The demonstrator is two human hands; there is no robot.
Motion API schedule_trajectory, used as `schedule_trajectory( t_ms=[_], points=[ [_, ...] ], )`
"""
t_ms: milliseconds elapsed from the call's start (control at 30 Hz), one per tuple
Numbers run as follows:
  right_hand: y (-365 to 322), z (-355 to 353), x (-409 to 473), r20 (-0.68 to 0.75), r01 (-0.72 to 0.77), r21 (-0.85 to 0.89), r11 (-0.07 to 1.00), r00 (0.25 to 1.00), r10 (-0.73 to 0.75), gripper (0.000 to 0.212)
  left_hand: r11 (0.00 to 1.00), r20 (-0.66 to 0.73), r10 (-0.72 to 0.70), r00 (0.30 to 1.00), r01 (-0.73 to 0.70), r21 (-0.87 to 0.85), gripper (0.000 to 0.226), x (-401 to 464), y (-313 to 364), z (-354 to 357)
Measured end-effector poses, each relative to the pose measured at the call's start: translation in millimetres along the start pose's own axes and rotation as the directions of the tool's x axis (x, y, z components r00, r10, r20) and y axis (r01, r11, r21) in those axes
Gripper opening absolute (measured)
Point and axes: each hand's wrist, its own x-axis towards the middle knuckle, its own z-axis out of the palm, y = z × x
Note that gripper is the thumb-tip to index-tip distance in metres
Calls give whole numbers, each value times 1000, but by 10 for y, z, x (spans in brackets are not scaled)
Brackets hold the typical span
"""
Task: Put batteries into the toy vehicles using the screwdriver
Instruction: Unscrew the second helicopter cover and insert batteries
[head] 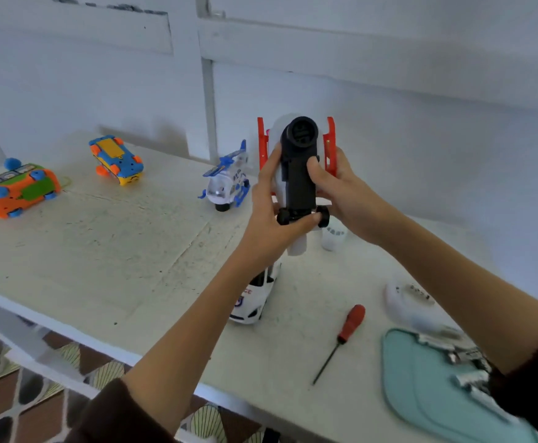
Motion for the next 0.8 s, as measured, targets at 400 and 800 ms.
schedule_trajectory(
  t_ms=[400,800],
  points=[
    [709,-825,-874,279,93,-665,741,951,131,20,988,-84,-108,991,116,99,90,-479,-305,557],
    [1270,-434,-1023,528,504,-841,196,844,96,33,968,-132,-145,980,168,184,90,-538,-524,574]
  ],
)
